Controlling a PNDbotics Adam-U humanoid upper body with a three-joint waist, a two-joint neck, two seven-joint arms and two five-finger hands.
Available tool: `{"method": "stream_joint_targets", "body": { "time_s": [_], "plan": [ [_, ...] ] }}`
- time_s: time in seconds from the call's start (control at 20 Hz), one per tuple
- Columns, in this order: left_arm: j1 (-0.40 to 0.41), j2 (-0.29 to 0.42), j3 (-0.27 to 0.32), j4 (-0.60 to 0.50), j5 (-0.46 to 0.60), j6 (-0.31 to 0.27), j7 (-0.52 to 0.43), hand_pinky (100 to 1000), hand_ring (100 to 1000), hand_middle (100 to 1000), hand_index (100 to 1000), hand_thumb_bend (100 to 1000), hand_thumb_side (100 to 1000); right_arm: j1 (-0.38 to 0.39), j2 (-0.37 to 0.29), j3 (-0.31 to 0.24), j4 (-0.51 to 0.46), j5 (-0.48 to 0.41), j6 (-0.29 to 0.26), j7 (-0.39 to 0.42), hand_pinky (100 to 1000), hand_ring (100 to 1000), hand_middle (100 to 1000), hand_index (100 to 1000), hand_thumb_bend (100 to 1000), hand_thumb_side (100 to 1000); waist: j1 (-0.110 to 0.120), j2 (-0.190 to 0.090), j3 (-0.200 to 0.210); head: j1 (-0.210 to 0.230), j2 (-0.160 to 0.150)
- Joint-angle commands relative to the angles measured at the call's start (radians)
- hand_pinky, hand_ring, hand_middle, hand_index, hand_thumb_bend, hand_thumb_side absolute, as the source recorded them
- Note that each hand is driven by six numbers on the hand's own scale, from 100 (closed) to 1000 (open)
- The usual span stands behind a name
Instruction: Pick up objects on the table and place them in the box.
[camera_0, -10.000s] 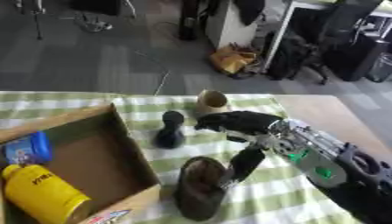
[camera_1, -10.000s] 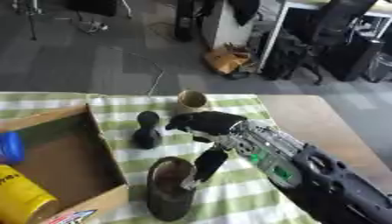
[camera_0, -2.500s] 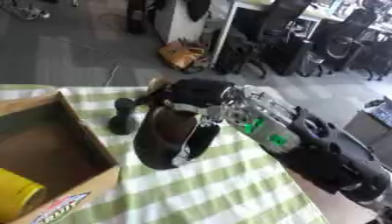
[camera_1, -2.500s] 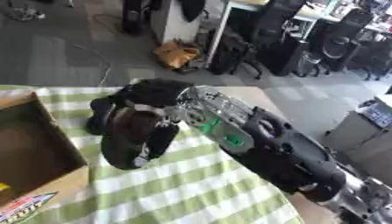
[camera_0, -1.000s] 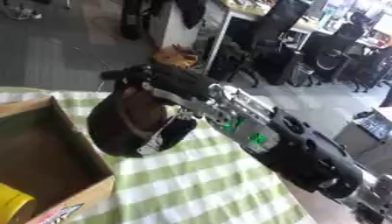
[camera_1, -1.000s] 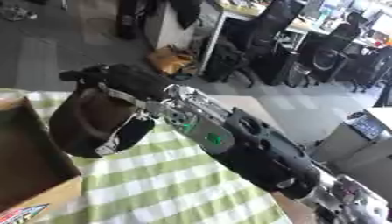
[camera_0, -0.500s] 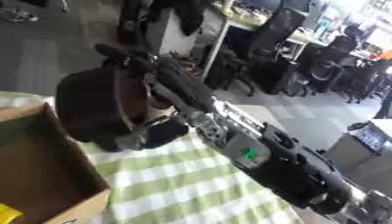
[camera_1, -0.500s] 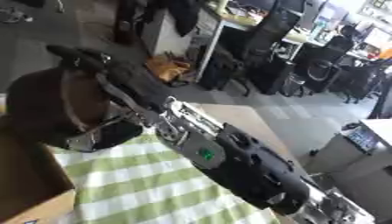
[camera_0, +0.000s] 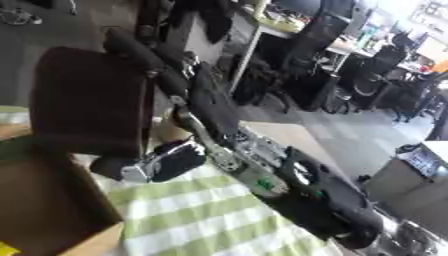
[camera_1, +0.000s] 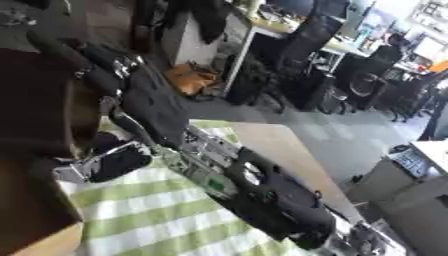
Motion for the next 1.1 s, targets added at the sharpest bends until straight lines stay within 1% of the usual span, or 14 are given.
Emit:
{"method": "stream_joint_targets", "body": {
  "time_s": [0.05,0.2,0.3,0.35,0.4,0.55,0.65,0.75,0.9,1.05,1.1],
  "plan": [
    [-0.018,-0.001,-0.003,-0.013,0.010,0.010,-0.004,908,1000,871,816,228,1000,0.009,-0.051,-0.011,-0.015,0.093,-0.004,-0.075,209,407,345,524,100,768,0.014,-0.015,0.009,-0.014,-0.042],
    [-0.019,0.000,-0.002,-0.013,0.018,0.018,-0.001,907,1000,872,816,227,1000,0.035,-0.060,-0.015,-0.015,0.169,0.012,-0.120,215,416,360,528,100,776,0.016,-0.007,0.037,-0.024,-0.067],
    [-0.025,-0.001,-0.004,-0.013,0.022,0.020,-0.003,907,1000,871,816,224,1000,0.048,-0.070,-0.024,-0.015,0.221,0.018,-0.145,244,443,409,540,100,803,0.018,0.000,0.050,-0.030,-0.084],
    [-0.027,-0.002,-0.005,-0.013,0.023,0.020,-0.005,906,1000,871,816,205,1000,0.055,-0.075,-0.030,-0.015,0.256,0.019,-0.152,254,453,429,546,100,807,0.020,0.003,0.055,-0.032,-0.092],
    [-0.029,-0.001,-0.004,-0.013,0.024,0.022,-0.005,906,1000,872,816,222,1000,0.062,-0.080,-0.038,-0.015,0.298,0.020,-0.156,267,462,448,550,100,822,0.021,0.007,0.059,-0.035,-0.105],
    [-0.032,0.001,0.000,-0.013,0.026,0.025,-0.002,905,1000,871,815,220,1000,0.075,-0.085,-0.052,-0.015,0.390,0.029,-0.159,297,481,485,560,100,837,0.025,0.016,0.068,-0.041,-0.132],
    [-0.034,0.004,0.003,-0.013,0.027,0.025,0.002,904,1000,871,814,220,1000,0.083,-0.082,-0.052,-0.015,0.432,0.030,-0.159,296,480,483,559,100,851,0.025,0.023,0.070,-0.043,-0.138],
    [-0.035,0.007,0.004,-0.013,0.028,0.026,0.003,904,1000,871,814,219,1000,0.086,-0.079,-0.052,-0.015,0.448,0.032,-0.159,293,479,479,559,100,839,0.026,0.029,0.071,-0.041,-0.143],
    [-0.038,0.003,0.004,-0.013,0.031,0.023,0.006,905,1000,870,813,219,1000,0.099,-0.088,-0.064,-0.015,0.478,0.035,-0.159,317,497,515,568,100,861,0.030,0.037,0.072,-0.042,-0.154],
    [-0.042,-0.001,0.002,-0.013,0.033,0.022,0.004,904,1000,870,813,217,1000,0.120,-0.097,-0.075,-0.015,0.545,0.044,-0.159,344,515,551,575,100,873,0.035,0.042,0.077,-0.039,-0.173],
    [-0.042,0.001,0.003,-0.013,0.033,0.024,0.004,904,1000,870,813,216,1000,0.126,-0.100,-0.078,-0.015,0.570,0.050,-0.159,367,530,578,578,100,881,0.036,0.045,0.077,-0.042,-0.174]
  ]
}}
